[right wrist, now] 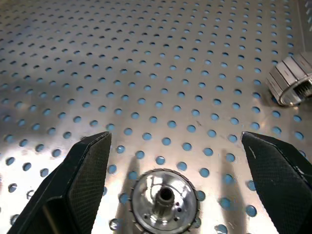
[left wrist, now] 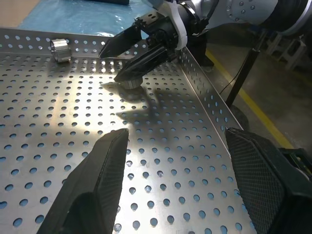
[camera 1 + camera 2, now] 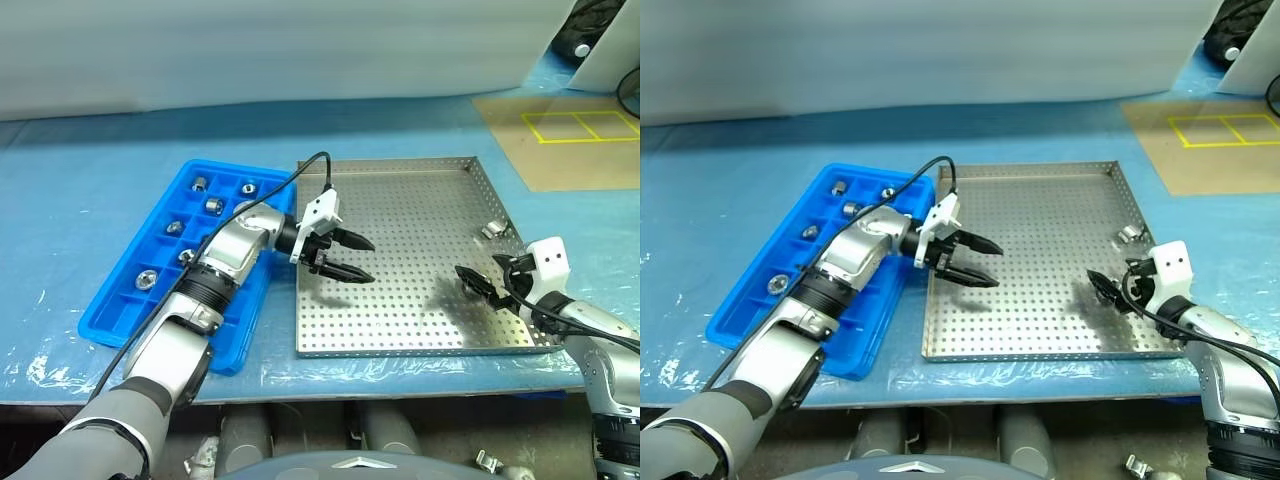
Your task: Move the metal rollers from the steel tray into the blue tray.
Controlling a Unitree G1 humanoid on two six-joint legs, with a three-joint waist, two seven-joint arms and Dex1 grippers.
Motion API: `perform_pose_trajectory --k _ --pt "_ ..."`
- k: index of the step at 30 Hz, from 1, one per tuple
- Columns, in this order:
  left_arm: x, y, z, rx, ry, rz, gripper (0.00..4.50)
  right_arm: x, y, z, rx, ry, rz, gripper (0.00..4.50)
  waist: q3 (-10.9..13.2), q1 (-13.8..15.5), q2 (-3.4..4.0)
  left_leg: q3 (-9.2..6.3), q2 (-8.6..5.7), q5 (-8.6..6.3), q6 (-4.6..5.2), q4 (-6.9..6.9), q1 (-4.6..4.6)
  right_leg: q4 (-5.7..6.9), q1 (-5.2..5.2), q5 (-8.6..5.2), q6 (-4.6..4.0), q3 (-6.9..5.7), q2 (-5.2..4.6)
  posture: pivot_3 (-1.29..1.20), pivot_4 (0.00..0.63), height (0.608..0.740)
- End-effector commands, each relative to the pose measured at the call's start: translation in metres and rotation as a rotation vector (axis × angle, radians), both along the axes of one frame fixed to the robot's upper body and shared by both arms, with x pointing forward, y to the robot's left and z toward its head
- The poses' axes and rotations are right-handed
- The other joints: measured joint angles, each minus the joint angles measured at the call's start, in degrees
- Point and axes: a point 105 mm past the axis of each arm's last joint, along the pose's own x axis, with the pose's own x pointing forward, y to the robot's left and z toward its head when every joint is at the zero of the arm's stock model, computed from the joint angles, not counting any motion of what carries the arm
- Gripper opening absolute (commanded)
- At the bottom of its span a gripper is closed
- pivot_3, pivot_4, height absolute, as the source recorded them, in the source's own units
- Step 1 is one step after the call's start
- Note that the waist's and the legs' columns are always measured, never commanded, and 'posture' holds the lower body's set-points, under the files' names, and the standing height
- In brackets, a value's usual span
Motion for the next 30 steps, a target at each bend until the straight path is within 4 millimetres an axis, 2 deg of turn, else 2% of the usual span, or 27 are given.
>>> perform_pose_trajectory --k 1,10,13,16,18,19,20,22,25,30 --pt "-0.002 0.002 0.008 -0.013 -0.028 -0.002 3.34 0.002 0.0 0.0 -0.018 -0.019 0.015 4.39 0.0 0.0 0.01 0.0 0.0 0.0 0.0 0.0 0.0 0.0 0.0 0.0 0.0 -0.01 0.0 -0.38 0.15 0.74" --pt "-0.001 0.009 0.006 -0.001 -0.029 0.023 3.34 -0.003 0.0 -0.02 0.004 0.036 0.022 4.39 0.0 0.0 0.04 0.0 0.0 -0.09 -0.16 0.03 0.04 0.03 0.04 0.0 0.0 -0.01 -0.04 -0.37 0.15 0.74" --pt "-0.001 0.011 0.005 0.003 -0.029 0.027 3.34 -0.003 0.0 -0.021 -0.007 0.035 0.018 3.78 0.0 0.0 0.05 0.0 0.0 -0.09 -0.16 0.02 0.04 0.02 0.04 0.0 0.0 -0.01 -0.04 -0.36 0.15 0.74" --pt "0.0 0.013 0.005 0.008 -0.031 0.032 3.34 0.0 -0.001 -0.02 -0.035 0.029 0.011 2.8 0.0 0.0 0.05 0.0 0.0 -0.09 -0.16 0.02 0.04 0.02 0.04 0.0 0.0 -0.01 -0.04 -0.36 0.15 0.74" --pt "0.001 0.018 0.006 0.015 -0.035 0.042 3.34 0.002 0.006 -0.016 -0.002 0.017 0.039 2.8 0.0 0.0 0.05 0.0 0.0 -0.09 -0.16 0.01 0.06 0.02 0.04 0.0 0.0 0.0 -0.03 -0.36 0.15 0.74" --pt "0.001 0.021 0.006 0.02 -0.037 0.048 3.34 0.002 0.008 -0.015 0.003 0.014 0.046 2.27 0.0 0.0 0.05 0.0 0.0 -0.09 -0.16 0.01 0.06 0.02 0.04 0.0 0.0 -0.01 -0.03 -0.36 0.15 0.74" --pt "0.003 0.026 0.006 0.029 -0.043 0.062 3.34 0.004 0.009 -0.016 -0.024 0.016 0.053 2.09 0.0 0.0 0.05 0.0 0.01 -0.09 -0.16 0.01 0.07 0.03 0.04 0.0 0.0 -0.01 -0.03 -0.35 0.15 0.74" --pt "0.006 0.033 0.007 0.04 -0.049 0.08 3.34 0.007 0.011 -0.017 -0.061 0.014 0.061 2.09 0.0 -0.1 0.05 0.0 0.03 -0.09 -0.17 0.0 0.1 0.03 0.04 0.0 0.0 -0.01 -0.02 -0.34 0.15 0.74" --pt "0.009 0.05 0.011 0.061 -0.068 0.12 3.34 0.015 0.031 -0.001 -0.059 -0.041 0.13 2.09 0.0 -0.1 0.07 0.0 0.03 -0.09 -0.19 -0.02 0.11 0.04 0.04 0.0 0.0 0.0 -0.02 -0.33 0.15 0.74" --pt "0.009 0.076 0.02 0.097 -0.098 0.17 3.34 0.036 0.071 0.039 -0.009 -0.157 0.258 2.09 0.1 0.0 0.25 0.02 0.06 -0.09 -0.21 -0.07 0.12 0.07 -0.03 0.0 0.0 0.02 -0.03 -0.28 0.15 0.74"
